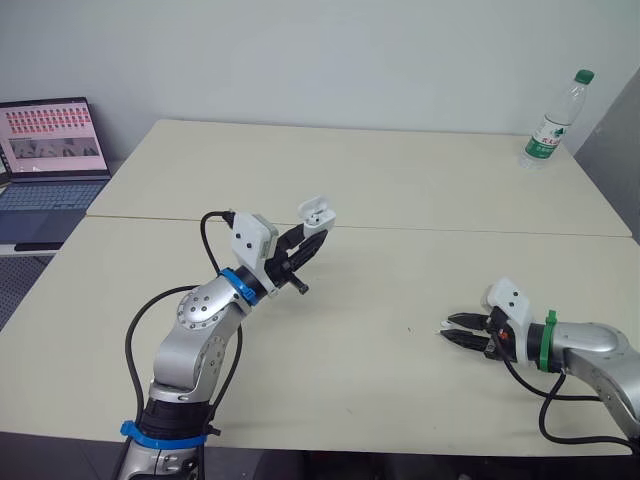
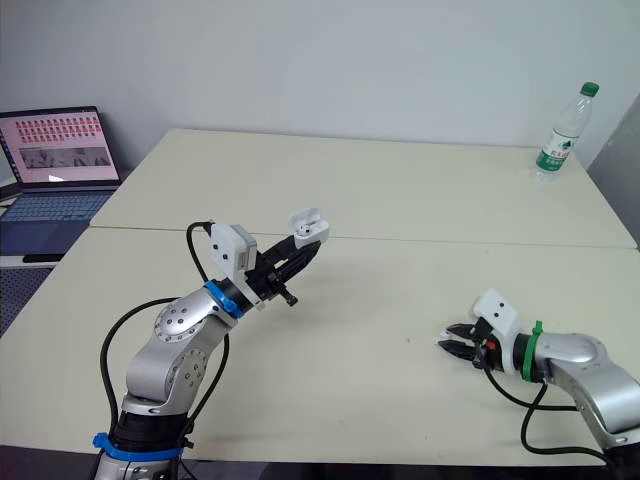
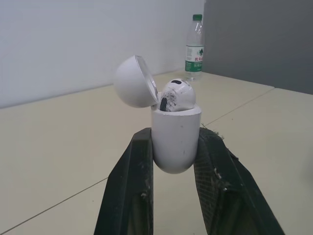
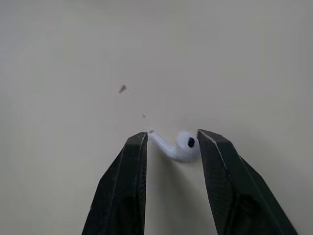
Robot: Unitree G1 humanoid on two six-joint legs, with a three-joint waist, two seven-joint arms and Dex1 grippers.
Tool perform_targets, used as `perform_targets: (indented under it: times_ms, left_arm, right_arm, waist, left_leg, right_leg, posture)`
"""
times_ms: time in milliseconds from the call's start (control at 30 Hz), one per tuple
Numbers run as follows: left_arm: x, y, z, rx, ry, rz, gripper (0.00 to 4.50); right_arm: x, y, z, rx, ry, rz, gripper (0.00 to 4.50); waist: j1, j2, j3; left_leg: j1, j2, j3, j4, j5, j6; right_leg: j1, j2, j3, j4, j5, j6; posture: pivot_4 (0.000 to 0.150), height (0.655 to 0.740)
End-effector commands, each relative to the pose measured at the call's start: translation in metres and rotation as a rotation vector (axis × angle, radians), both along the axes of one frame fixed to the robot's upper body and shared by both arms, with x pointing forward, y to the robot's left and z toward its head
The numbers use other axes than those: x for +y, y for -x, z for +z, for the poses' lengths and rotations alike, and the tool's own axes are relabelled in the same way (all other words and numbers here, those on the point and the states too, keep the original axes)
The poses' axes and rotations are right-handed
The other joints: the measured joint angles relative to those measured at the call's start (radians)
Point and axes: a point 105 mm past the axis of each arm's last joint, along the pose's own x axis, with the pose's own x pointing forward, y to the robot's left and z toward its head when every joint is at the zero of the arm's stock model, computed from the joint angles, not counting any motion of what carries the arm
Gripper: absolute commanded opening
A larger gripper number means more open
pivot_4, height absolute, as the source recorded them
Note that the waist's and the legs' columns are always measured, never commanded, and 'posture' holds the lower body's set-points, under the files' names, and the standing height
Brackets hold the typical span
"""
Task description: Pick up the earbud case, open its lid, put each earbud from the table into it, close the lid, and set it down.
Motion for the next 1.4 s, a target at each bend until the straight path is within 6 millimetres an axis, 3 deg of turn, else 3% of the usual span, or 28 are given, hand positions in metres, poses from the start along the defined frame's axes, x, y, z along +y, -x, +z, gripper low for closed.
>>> perform_targets:
  times_ms: [33,467,933,1400]
  left_arm:
    - [-0.005,0.004,0.014,-0.052,0.003,-0.032,0.76]
    - [-0.006,0.006,0.014,-0.054,0.000,-0.037,0.76]
    - [-0.005,0.006,0.014,-0.054,-0.001,-0.035,0.76]
    - [-0.005,0.006,0.014,-0.055,-0.002,-0.032,0.76]
  right_arm:
    - [-0.001,-0.003,0.010,-0.056,-0.001,-0.041,1.63]
    - [0.003,0.002,0.012,-0.022,-0.045,-0.037,1.63]
    - [0.015,-0.007,0.027,0.001,-0.080,-0.084,1.63]
    - [0.022,-0.009,0.026,-0.011,-0.024,-0.065,1.63]
  waist:
    - [-0.001,0.000,0.000]
    - [-0.001,0.000,0.000]
    - [-0.001,0.000,0.000]
    - [-0.001,0.000,0.000]
  left_leg:
    - [0.000,0.000,0.000,0.000,0.000,0.000]
    - [0.000,0.000,0.001,0.000,0.000,0.000]
    - [0.000,0.000,0.001,0.000,0.000,0.000]
    - [-0.001,0.000,0.001,0.000,0.000,0.000]
  right_leg:
    - [0.000,0.000,0.000,0.000,0.000,0.000]
    - [0.000,0.001,0.001,0.000,0.000,0.000]
    - [0.000,0.001,0.001,0.000,0.000,0.001]
    - [-0.001,0.001,0.001,0.000,0.000,0.001]
  posture:
    - [0.150,0.7400]
    - [0.150,0.7400]
    - [0.150,0.7400]
    - [0.150,0.7400]
